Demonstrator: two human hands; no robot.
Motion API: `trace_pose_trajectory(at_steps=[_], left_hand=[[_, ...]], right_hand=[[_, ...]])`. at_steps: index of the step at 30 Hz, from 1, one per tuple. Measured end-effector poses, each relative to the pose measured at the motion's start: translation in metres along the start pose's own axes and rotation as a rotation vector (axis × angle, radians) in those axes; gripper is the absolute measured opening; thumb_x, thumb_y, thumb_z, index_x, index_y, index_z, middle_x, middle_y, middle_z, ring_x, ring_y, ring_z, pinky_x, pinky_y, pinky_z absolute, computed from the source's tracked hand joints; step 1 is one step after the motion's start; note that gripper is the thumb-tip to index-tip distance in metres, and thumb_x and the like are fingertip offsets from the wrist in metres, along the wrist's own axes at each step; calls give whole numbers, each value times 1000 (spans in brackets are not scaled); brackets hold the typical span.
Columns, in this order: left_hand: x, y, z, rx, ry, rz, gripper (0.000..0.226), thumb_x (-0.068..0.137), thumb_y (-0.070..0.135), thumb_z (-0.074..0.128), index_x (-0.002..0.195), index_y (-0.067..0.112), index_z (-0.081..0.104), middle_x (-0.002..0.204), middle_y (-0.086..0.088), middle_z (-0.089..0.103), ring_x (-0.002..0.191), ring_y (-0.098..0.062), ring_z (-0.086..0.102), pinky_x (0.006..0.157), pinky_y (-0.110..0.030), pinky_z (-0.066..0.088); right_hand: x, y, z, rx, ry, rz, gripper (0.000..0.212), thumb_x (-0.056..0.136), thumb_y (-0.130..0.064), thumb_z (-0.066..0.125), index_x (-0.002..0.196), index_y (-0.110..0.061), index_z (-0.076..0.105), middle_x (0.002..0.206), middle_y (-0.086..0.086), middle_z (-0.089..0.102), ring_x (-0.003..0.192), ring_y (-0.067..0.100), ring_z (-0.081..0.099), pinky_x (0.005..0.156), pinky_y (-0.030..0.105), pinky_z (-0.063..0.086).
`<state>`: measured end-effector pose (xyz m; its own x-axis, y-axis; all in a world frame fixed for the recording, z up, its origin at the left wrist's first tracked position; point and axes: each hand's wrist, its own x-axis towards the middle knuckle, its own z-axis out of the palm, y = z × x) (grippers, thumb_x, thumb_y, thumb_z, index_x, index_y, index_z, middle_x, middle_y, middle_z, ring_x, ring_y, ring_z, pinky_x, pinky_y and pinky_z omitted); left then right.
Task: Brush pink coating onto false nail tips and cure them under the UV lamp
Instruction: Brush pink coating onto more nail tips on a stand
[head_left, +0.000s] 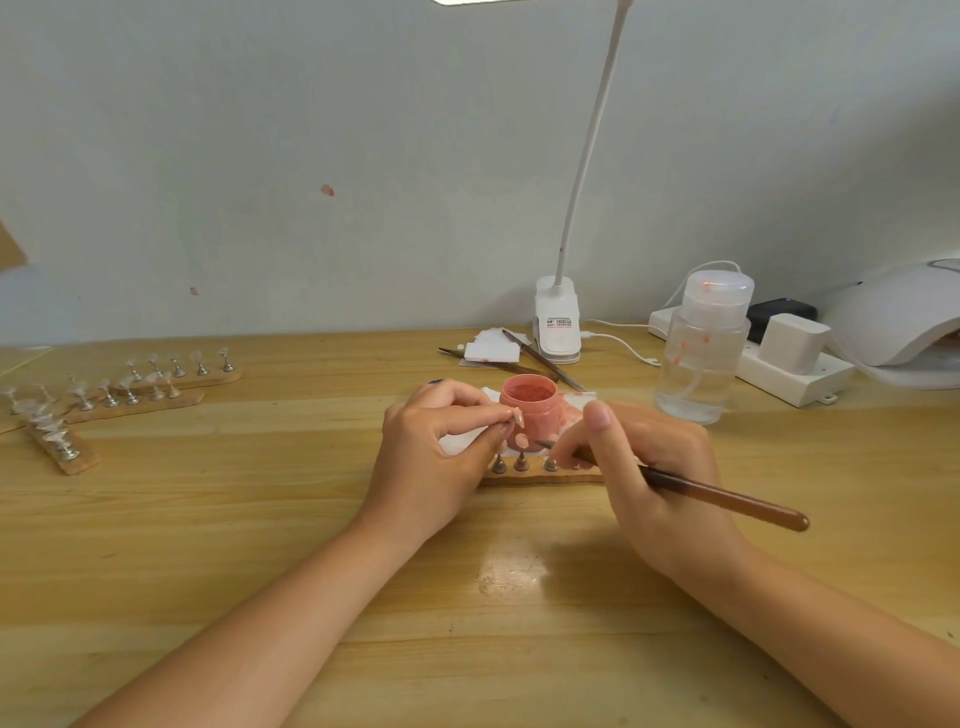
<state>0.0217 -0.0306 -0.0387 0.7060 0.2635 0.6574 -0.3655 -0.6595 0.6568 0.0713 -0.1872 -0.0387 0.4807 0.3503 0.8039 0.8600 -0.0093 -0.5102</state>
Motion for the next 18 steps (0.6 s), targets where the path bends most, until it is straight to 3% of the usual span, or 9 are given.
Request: trace_pose_trajectory(at_steps=[3, 7, 11, 15, 18], left_hand=[[0, -1, 0, 8, -7, 8, 18, 75, 5, 71, 90, 14, 73, 80, 12, 61, 88, -14, 57, 87, -48, 42], [0, -1, 0, 13, -1, 20, 16, 74, 4, 72, 87, 13, 74, 79, 12, 59, 86, -11, 56, 85, -44, 43], [0, -2, 1, 14, -1, 19, 15, 74, 4, 72, 87, 12, 74, 80, 9, 61, 87, -15, 57, 86, -48, 42], [0, -2, 1, 2, 1, 14, 15, 74, 4, 72, 86, 13, 74, 80, 13, 60, 87, -10, 56, 85, -44, 43], [0, -2, 1, 6, -2, 16, 16, 73, 4, 73, 87, 14, 74, 80, 13, 60, 87, -11, 57, 86, -48, 42]], right_hand=[[2, -2, 2, -60, 11, -30, 49, 94, -38, 36, 73, -10, 71, 75, -18, 62, 74, -2, 59, 68, 16, 45], [0, 0, 0, 9, -7, 55, 51, 93, -35, 38, 66, -7, 70, 66, -4, 66, 65, 8, 62, 61, 26, 48], [2, -2, 2, -60, 2, -12, 47, 94, -34, 38, 72, -10, 71, 74, -15, 64, 74, 0, 61, 68, 17, 46], [-1, 0, -1, 41, -8, 76, 58, 94, -42, 34, 66, -6, 70, 64, -1, 66, 63, 8, 63, 58, 31, 50], [1, -2, 0, 7, 8, 24, 47, 94, -34, 38, 73, -9, 71, 74, -8, 68, 74, 3, 64, 67, 24, 50]])
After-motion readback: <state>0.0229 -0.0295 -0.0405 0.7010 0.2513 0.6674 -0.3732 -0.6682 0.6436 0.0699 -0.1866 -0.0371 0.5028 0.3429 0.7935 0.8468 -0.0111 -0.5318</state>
